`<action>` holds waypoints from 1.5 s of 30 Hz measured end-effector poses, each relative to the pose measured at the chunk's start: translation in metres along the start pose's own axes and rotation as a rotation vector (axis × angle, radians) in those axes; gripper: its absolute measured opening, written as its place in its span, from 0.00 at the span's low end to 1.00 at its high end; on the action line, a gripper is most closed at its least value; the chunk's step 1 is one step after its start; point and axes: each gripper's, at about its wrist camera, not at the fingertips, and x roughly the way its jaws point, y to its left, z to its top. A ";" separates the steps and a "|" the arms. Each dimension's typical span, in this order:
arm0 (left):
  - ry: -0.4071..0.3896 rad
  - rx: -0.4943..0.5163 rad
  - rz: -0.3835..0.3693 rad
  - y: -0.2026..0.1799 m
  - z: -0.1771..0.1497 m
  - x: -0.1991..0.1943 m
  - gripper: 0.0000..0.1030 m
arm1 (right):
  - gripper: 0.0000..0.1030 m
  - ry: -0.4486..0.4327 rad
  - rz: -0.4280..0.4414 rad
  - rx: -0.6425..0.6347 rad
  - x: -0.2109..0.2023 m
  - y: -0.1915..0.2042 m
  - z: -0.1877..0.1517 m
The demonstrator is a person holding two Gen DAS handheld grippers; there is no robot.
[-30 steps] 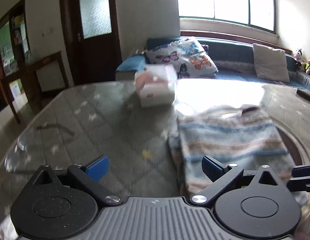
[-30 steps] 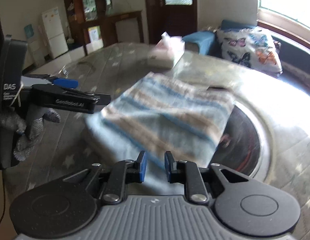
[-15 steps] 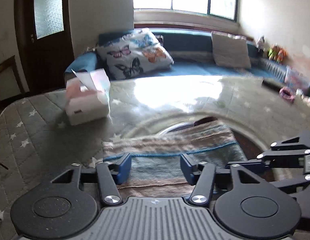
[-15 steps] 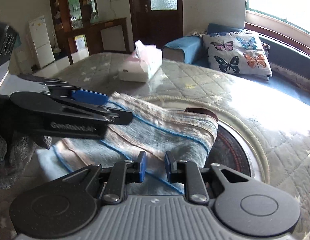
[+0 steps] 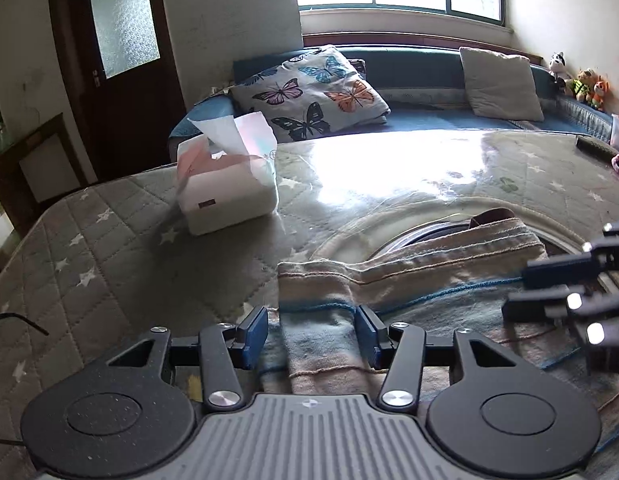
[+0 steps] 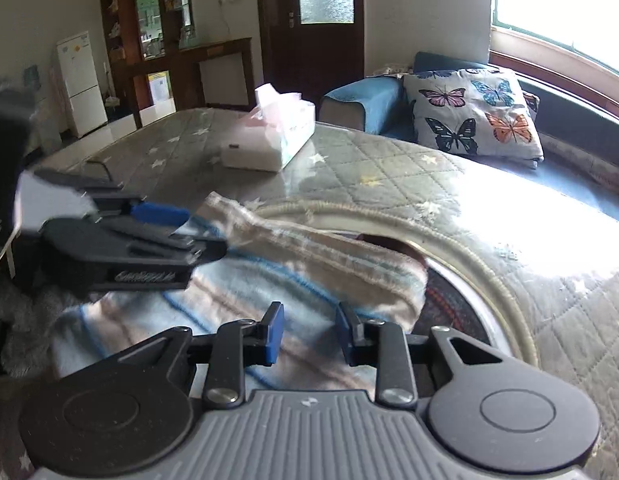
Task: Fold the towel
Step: 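Smooth the folded towel stack with both grippers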
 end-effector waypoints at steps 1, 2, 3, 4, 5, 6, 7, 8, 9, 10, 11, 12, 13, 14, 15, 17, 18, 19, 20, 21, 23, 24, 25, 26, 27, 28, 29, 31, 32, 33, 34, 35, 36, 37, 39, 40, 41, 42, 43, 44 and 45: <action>-0.003 0.005 0.004 -0.001 0.000 -0.001 0.51 | 0.27 -0.003 -0.005 0.005 0.001 -0.003 0.002; -0.005 0.009 0.007 -0.002 0.000 -0.001 0.51 | 0.27 -0.006 -0.013 0.011 0.003 -0.006 0.005; -0.005 0.011 0.007 -0.002 0.000 0.000 0.51 | 0.27 -0.008 -0.022 0.016 0.006 -0.009 0.007; -0.004 0.009 0.005 -0.001 0.000 0.001 0.51 | 0.27 -0.007 -0.033 0.017 0.010 -0.012 0.009; -0.001 0.002 0.000 0.000 0.000 0.002 0.51 | 0.27 -0.001 -0.043 0.016 0.014 -0.015 0.011; 0.001 -0.005 -0.003 0.002 0.000 0.002 0.51 | 0.27 0.006 -0.051 0.018 0.017 -0.018 0.012; 0.000 -0.010 -0.004 0.003 0.001 0.001 0.51 | 0.27 0.014 -0.053 0.027 0.021 -0.021 0.013; -0.004 -0.011 -0.002 0.004 0.002 -0.001 0.51 | 0.27 0.021 -0.056 0.037 0.024 -0.024 0.014; -0.010 -0.013 0.000 0.005 0.003 -0.002 0.51 | 0.27 0.026 -0.056 0.047 0.026 -0.027 0.015; -0.018 -0.015 0.001 0.007 0.003 -0.004 0.51 | 0.27 0.022 -0.051 0.054 0.024 -0.029 0.015; -0.024 -0.020 0.001 0.008 0.004 -0.006 0.51 | 0.27 0.018 -0.048 0.058 0.021 -0.031 0.016; -0.025 -0.027 -0.004 0.010 0.005 -0.006 0.51 | 0.27 0.009 -0.052 0.049 0.016 -0.030 0.016; -0.025 -0.034 -0.005 0.011 0.006 -0.005 0.51 | 0.27 0.002 -0.051 0.040 0.011 -0.029 0.016; -0.026 -0.039 -0.003 0.012 0.007 -0.005 0.51 | 0.27 0.001 -0.044 0.034 0.010 -0.027 0.016; -0.027 -0.044 -0.004 0.012 0.007 -0.004 0.51 | 0.27 -0.001 -0.037 0.028 0.009 -0.025 0.016; -0.030 -0.052 -0.008 0.013 0.006 -0.004 0.51 | 0.27 -0.004 -0.024 0.016 0.006 -0.021 0.016; -0.030 -0.056 -0.010 0.014 0.005 -0.004 0.51 | 0.27 -0.005 -0.017 0.010 0.005 -0.020 0.017; -0.028 -0.060 -0.013 0.015 0.004 -0.003 0.51 | 0.27 -0.007 -0.010 0.004 0.004 -0.018 0.017; -0.025 -0.063 -0.016 0.016 0.003 -0.002 0.51 | 0.27 -0.006 -0.003 -0.002 0.003 -0.016 0.017; -0.020 -0.063 -0.019 0.017 0.002 -0.001 0.52 | 0.27 0.004 0.001 -0.007 0.007 -0.013 0.015; -0.018 -0.075 -0.031 0.021 0.000 -0.001 0.53 | 0.27 0.029 0.004 -0.016 0.016 -0.009 0.012; -0.020 -0.084 -0.039 0.023 0.000 -0.003 0.53 | 0.27 0.035 0.000 -0.023 0.017 -0.007 0.010; -0.025 -0.092 -0.044 0.025 0.001 -0.005 0.53 | 0.27 0.035 -0.006 -0.032 0.018 -0.005 0.008; -0.034 -0.097 -0.046 0.028 0.001 -0.008 0.53 | 0.27 0.030 -0.004 -0.038 0.016 -0.004 0.008; -0.042 -0.102 -0.045 0.030 0.002 -0.010 0.53 | 0.27 0.026 -0.001 -0.042 0.014 -0.002 0.008; -0.046 -0.104 -0.042 0.031 0.003 -0.011 0.52 | 0.27 0.023 0.007 -0.042 0.012 0.000 0.009; -0.046 -0.104 -0.039 0.032 0.003 -0.011 0.52 | 0.27 0.020 0.016 -0.045 0.009 0.002 0.009; -0.034 -0.103 -0.039 0.033 0.002 -0.008 0.52 | 0.27 0.014 0.038 -0.069 0.005 0.013 0.009; -0.028 -0.103 -0.039 0.033 0.002 -0.006 0.52 | 0.27 0.013 0.049 -0.078 0.004 0.018 0.008; -0.022 -0.103 -0.039 0.034 0.001 -0.004 0.52 | 0.27 0.014 0.062 -0.084 0.004 0.024 0.007; -0.016 -0.102 -0.041 0.035 0.001 -0.003 0.52 | 0.27 0.015 0.077 -0.091 0.003 0.029 0.006; -0.010 -0.099 -0.045 0.037 0.001 -0.002 0.52 | 0.27 0.019 0.094 -0.102 0.003 0.036 0.005; -0.005 -0.097 -0.049 0.038 0.000 -0.001 0.52 | 0.27 0.021 0.112 -0.117 0.003 0.043 0.003; 0.001 -0.095 -0.054 0.040 0.000 0.000 0.52 | 0.27 0.024 0.125 -0.128 0.002 0.048 0.002; 0.012 -0.091 -0.061 0.044 0.000 0.002 0.53 | 0.27 0.027 0.154 -0.157 0.001 0.061 -0.001; 0.018 -0.089 -0.058 0.046 0.000 0.003 0.53 | 0.27 0.028 0.170 -0.174 0.001 0.068 -0.003; 0.023 -0.086 -0.052 0.048 0.001 0.004 0.53 | 0.27 0.028 0.187 -0.191 0.000 0.076 -0.005; 0.026 -0.086 -0.047 0.050 0.001 0.004 0.53 | 0.27 0.024 0.204 -0.208 -0.001 0.085 -0.006; 0.029 -0.088 -0.044 0.051 0.000 0.005 0.53 | 0.27 0.019 0.213 -0.217 -0.002 0.091 -0.008; 0.030 -0.090 -0.042 0.052 0.000 0.005 0.53 | 0.27 0.014 0.221 -0.226 -0.003 0.096 -0.009; 0.030 -0.091 -0.041 0.052 -0.001 0.005 0.53 | 0.27 0.010 0.230 -0.233 -0.004 0.101 -0.010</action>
